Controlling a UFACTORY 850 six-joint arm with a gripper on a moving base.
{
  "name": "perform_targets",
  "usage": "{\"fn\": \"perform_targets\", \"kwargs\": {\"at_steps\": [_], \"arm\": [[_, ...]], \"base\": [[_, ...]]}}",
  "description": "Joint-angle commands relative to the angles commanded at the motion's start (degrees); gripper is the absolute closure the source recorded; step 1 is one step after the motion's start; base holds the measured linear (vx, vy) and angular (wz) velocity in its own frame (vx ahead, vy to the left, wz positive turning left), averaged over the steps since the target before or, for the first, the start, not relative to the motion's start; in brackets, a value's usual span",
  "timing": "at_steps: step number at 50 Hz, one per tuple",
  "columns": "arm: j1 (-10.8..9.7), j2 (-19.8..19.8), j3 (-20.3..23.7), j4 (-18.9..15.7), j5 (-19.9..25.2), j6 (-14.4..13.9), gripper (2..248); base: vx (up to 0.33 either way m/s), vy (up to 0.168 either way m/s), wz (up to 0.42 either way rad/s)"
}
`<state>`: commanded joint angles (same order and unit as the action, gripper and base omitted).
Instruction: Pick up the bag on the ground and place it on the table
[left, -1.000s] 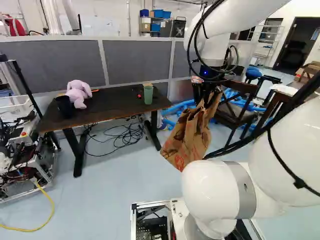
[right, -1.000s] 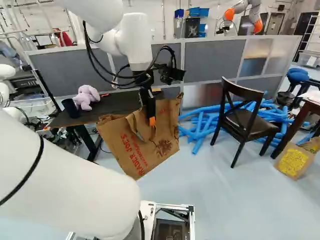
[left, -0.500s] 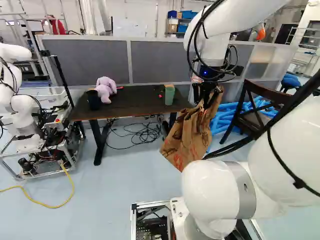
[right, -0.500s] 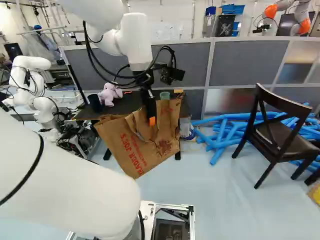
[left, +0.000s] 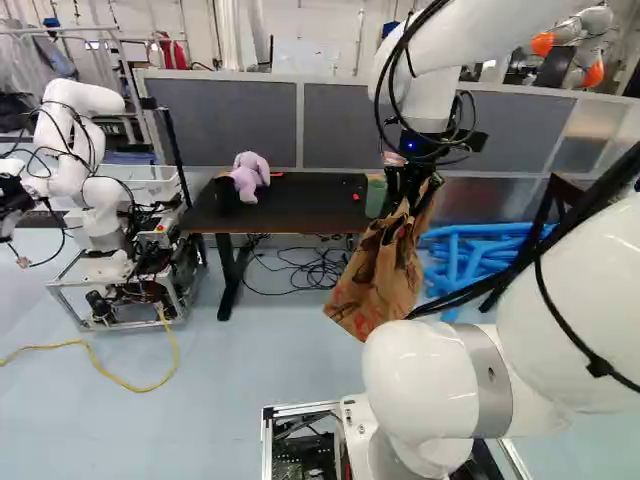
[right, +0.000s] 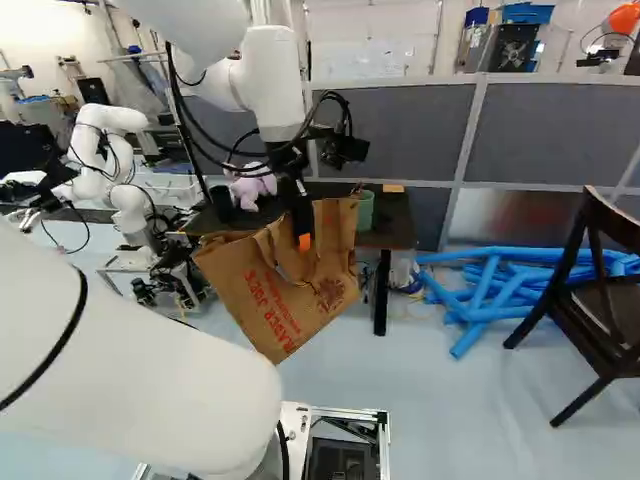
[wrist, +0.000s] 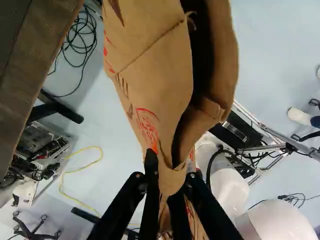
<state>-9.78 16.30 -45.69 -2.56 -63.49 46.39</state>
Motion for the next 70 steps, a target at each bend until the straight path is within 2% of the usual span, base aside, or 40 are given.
{"fn": "perform_targets", "kwargs": {"at_steps": [44, 70], "arm": [[0.0, 0.0, 0.0, 0.0, 0.0, 0.0, 225], [0.0, 0.0, 0.0, 0.0, 0.0, 0.0, 225]], "base": [[0.122, 0.064, 0.295], [0.021, -0.018, 0.186]]}}
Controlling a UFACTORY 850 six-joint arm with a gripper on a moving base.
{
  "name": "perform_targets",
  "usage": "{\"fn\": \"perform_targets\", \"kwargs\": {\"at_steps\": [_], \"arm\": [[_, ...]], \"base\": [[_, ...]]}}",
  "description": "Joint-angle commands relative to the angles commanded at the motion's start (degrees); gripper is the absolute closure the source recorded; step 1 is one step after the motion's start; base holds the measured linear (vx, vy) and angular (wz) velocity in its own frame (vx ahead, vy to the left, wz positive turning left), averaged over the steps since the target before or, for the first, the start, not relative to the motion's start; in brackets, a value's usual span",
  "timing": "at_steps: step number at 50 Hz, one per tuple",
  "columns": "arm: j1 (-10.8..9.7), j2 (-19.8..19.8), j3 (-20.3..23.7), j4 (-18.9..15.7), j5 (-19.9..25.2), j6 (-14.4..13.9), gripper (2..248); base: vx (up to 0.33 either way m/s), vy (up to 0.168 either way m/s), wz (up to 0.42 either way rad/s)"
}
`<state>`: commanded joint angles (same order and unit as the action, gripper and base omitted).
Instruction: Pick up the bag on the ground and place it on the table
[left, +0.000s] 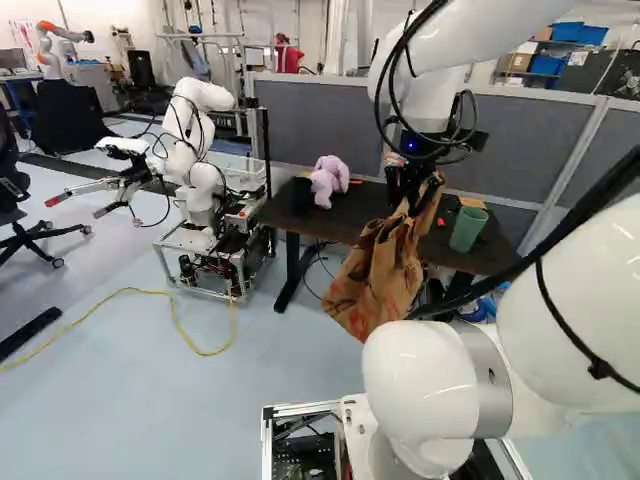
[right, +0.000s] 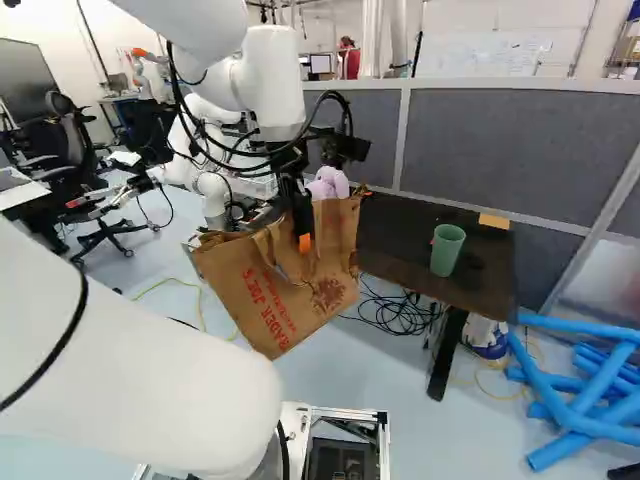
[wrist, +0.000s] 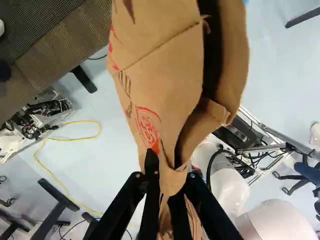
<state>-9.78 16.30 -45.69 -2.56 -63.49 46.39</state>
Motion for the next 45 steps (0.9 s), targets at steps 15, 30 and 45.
{"fn": "perform_targets", "kwargs": {"at_steps": [15, 30, 45], "arm": [[-0.19, -0.3, -0.24, 0.0, 0.0, 0.0, 225], [-0.19, -0.8, -0.63, 0.0, 0.0, 0.0, 225], [-0.87, -3.29, -2.64, 0.0, 0.78, 0.0, 225]], "base": [[0.034, -0.024, 0.043], [-0.003, 0.001, 0.0], [0.0, 0.0, 0.0]]}}
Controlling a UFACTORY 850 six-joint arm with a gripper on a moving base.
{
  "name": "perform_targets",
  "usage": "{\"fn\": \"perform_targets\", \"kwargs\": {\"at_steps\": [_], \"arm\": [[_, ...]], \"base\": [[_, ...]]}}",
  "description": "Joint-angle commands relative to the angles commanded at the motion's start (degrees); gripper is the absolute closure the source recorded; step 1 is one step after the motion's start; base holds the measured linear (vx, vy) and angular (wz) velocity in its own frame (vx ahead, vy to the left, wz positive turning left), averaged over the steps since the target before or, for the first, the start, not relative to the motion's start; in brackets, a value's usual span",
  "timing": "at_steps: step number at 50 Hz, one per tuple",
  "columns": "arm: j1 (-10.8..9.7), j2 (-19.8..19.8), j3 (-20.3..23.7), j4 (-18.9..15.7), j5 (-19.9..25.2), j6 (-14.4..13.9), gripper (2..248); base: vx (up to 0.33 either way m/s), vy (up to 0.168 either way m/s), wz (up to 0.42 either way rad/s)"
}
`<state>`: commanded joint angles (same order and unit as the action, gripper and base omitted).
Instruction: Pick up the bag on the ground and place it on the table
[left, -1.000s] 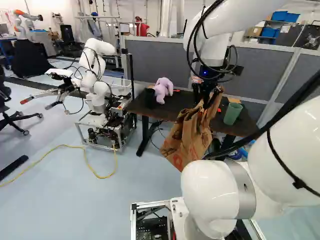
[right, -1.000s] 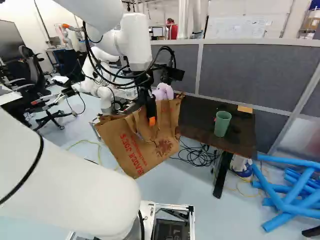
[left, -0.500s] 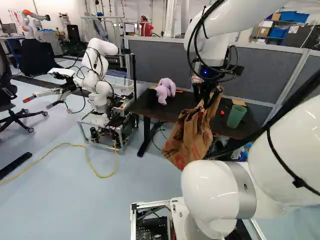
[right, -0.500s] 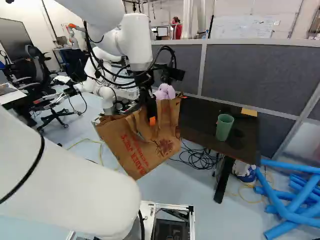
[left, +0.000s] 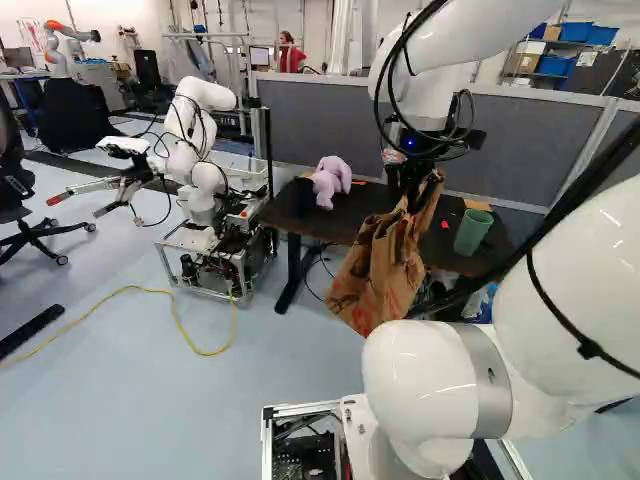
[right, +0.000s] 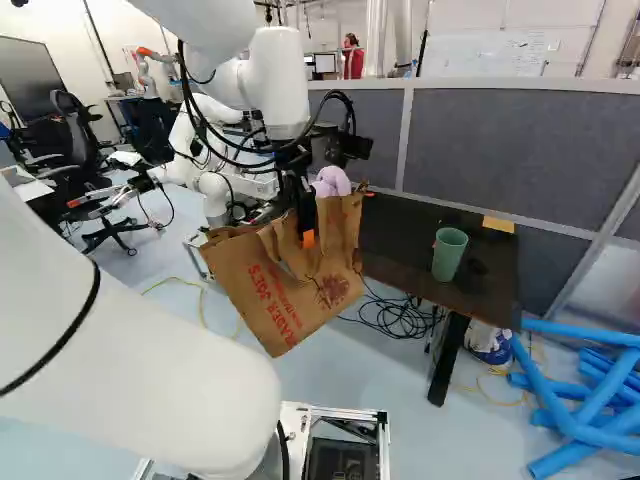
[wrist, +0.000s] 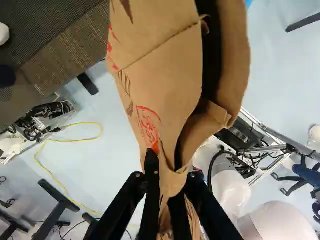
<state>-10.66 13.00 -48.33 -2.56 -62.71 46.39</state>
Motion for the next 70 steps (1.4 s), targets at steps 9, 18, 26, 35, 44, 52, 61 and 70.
{"fn": "perform_targets", "kwargs": {"at_steps": [9, 18, 26, 35, 44, 52, 61, 70], "arm": [[-0.47, -2.09, -1.76, 0.0, 0.44, 0.0, 225], [-0.9, -4.22, -3.61, 0.0, 1.55, 0.0, 225], [-1.23, -6.15, -5.36, 0.0, 2.17, 0.0, 225], [-1.54, -8.44, -7.51, 0.0, 2.27, 0.0, 225], [-1.78, -10.85, -9.85, 0.0, 2.27, 0.0, 225], [-1.97, -13.03, -12.04, 0.0, 2.27, 0.0, 225], [-2.19, -15.32, -14.53, 0.0, 2.27, 0.0, 225], [-2.49, -16.4, -17.09, 0.0, 2.27, 0.0, 225]], "base": [[0.0, 0.0, 0.0], [0.0, 0.0, 0.0], [0.0, 0.0, 0.0], [0.0, 0.0, 0.0], [0.0, 0.0, 0.0], [0.0, 0.0, 0.0], [0.0, 0.0, 0.0], [0.0, 0.0, 0.0]]}}
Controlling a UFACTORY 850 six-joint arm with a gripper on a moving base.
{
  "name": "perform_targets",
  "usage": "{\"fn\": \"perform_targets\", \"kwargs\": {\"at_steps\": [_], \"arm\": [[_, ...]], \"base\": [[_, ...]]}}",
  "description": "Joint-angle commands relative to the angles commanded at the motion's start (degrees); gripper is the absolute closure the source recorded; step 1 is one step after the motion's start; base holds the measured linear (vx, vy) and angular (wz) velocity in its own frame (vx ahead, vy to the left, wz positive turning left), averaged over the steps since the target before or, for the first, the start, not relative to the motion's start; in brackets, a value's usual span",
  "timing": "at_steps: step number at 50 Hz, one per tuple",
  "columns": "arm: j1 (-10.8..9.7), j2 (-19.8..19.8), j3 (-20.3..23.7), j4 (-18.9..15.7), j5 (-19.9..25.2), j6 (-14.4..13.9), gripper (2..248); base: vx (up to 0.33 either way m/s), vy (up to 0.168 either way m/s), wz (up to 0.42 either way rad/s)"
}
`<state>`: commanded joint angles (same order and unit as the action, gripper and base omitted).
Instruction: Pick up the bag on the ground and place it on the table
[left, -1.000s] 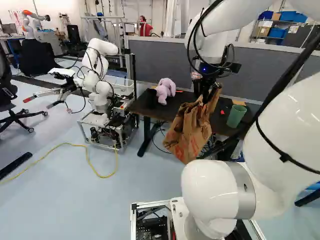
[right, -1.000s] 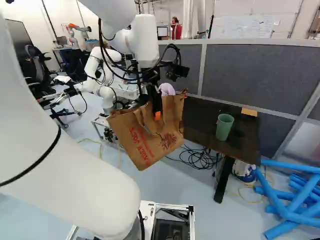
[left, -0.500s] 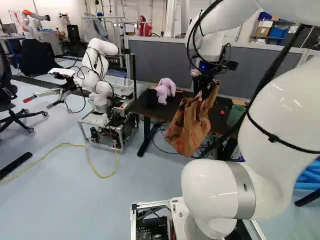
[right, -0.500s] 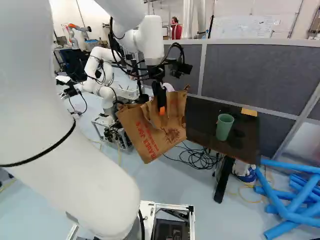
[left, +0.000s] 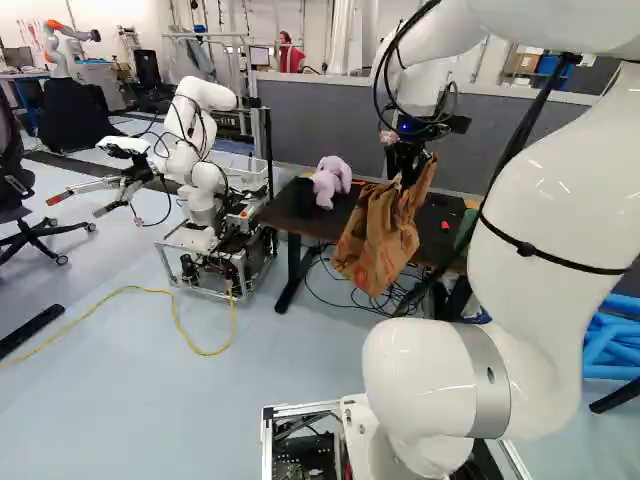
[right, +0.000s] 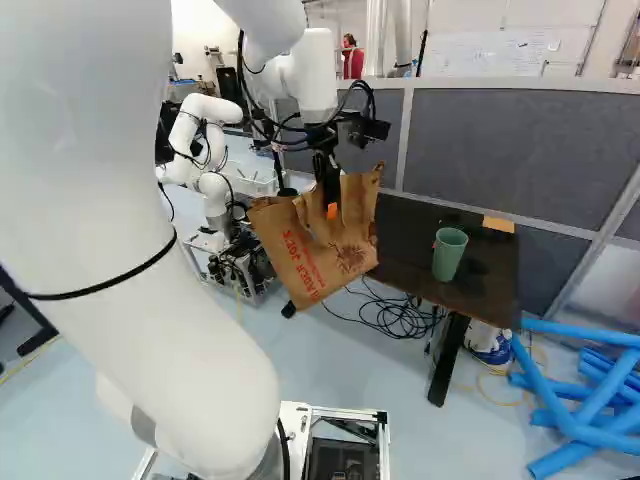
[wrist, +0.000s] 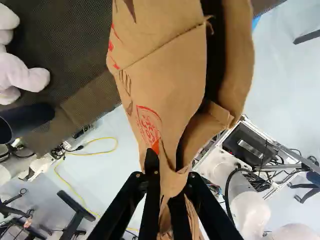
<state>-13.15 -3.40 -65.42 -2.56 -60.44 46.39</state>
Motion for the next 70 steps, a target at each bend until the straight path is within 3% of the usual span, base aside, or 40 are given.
{"fn": "perform_targets", "kwargs": {"at_steps": [41, 70], "arm": [[-3.22, -9.86, -12.93, 0.0, 0.0, 0.0, 225], [-4.32, -17.89, -23.02, 0.0, -2.3, 0.0, 225]], "base": [[0.0, 0.0, 0.0], [0.0, 0.0, 0.0]]}}
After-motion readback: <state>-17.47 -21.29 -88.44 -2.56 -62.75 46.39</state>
